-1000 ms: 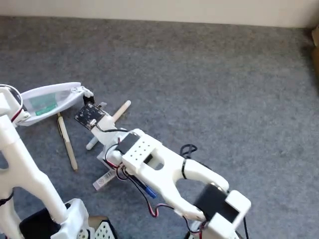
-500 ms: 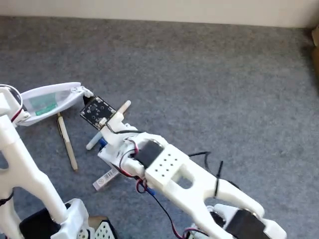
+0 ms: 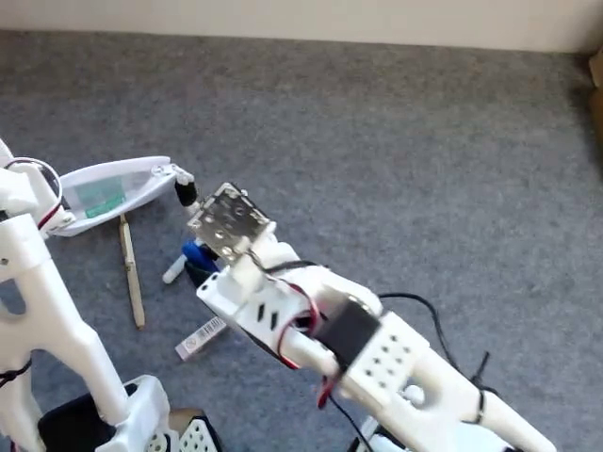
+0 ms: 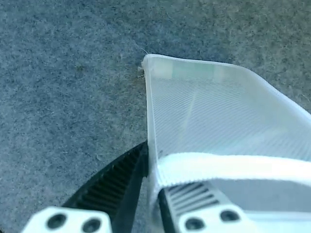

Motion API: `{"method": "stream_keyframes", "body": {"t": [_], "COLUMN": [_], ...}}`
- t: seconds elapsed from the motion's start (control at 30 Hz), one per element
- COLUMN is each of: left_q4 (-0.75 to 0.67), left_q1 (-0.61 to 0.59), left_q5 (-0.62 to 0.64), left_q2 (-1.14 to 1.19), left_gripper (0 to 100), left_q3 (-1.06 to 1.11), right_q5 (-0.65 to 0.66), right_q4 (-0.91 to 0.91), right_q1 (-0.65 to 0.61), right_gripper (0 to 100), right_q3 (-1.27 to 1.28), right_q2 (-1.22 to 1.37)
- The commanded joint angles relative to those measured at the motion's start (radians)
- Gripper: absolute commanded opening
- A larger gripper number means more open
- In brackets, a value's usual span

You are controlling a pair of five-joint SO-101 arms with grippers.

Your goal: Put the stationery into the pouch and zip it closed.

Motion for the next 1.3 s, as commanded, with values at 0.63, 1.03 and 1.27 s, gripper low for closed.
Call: {"method": "stream_keyframes", "body": {"t": [0.63,1.03,1.27], "left_q4": [-0.026,-0.025,-0.025], "left_q1": [0.019,0.019,0.019], "left_q5": [0.005,0.005,0.005], "left_q2": [-0.01,-0.01,-0.01], "left_gripper": [1,1,1], "left_q3": [-0.015,-0.015,-0.015], "right_q5": [0.009,0.008,0.008], "right_q4": [-0.45,-0.898,-1.159], "right_q1": [-0.213,-0.171,-0.039], "right_gripper": [0.5,0.5,0.5], "right_q3": [-0.154,-0.102,-0.101], "right_q2": [-0.16,-0.085,0.11]}}
